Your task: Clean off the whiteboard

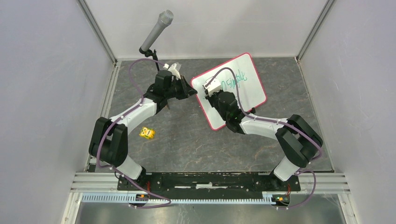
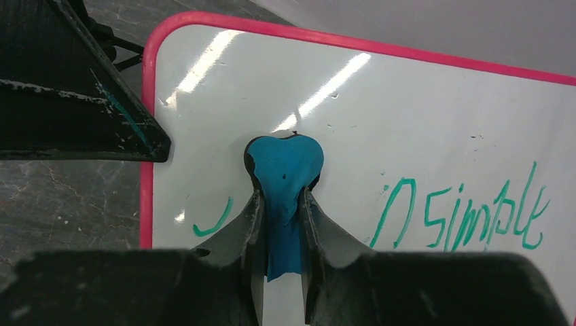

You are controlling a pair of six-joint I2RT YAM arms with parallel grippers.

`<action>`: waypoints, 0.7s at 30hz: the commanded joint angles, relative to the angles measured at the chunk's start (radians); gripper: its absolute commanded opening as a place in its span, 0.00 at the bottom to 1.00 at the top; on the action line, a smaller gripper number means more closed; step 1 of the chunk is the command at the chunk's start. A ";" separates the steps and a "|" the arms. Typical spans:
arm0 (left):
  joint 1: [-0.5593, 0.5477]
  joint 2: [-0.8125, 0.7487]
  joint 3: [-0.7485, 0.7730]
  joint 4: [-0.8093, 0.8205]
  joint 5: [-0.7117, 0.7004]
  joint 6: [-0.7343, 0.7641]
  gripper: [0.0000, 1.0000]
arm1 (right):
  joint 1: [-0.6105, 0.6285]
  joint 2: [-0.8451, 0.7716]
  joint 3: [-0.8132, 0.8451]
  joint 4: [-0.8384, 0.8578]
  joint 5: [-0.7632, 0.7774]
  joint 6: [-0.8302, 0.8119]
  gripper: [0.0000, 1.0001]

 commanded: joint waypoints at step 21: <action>-0.013 -0.022 0.059 0.010 0.036 0.019 0.07 | -0.099 -0.023 -0.114 0.008 0.008 0.180 0.18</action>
